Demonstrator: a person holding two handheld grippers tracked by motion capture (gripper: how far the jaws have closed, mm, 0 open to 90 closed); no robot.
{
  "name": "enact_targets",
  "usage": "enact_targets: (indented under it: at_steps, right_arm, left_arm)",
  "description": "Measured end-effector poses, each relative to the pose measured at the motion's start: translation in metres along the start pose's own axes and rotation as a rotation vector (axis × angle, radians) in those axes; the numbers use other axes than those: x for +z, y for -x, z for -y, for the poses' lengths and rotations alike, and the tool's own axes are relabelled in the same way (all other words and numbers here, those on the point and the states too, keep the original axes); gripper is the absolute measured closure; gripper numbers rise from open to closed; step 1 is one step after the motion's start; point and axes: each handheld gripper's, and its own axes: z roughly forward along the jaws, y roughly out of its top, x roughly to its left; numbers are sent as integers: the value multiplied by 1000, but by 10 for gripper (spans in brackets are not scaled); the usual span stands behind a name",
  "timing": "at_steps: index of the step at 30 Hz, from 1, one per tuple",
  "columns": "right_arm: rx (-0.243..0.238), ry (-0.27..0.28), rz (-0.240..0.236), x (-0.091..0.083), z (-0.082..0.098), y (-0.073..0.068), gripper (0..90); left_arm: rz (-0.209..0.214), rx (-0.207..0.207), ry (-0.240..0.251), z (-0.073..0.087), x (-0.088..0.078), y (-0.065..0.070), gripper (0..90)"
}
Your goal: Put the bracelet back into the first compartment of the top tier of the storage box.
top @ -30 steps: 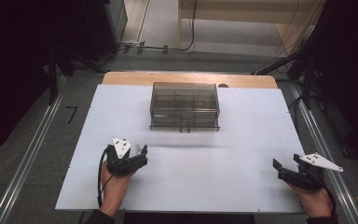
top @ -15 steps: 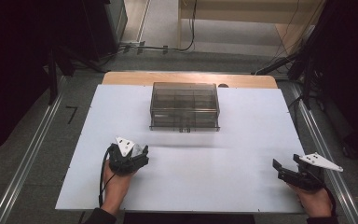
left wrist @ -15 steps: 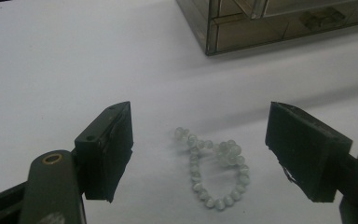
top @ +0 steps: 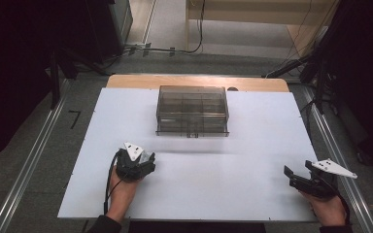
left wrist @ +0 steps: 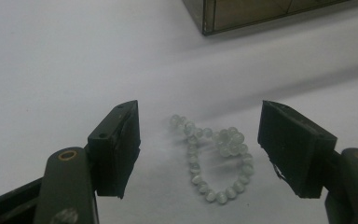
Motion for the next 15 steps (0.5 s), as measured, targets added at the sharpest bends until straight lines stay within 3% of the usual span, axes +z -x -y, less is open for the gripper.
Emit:
enact_targets:
  at_steps: [15]
  right_arm:
    - [0, -4, -1, 0, 0, 0, 166]
  left_arm:
    - [9, 11, -28, 1, 6, 2, 384]
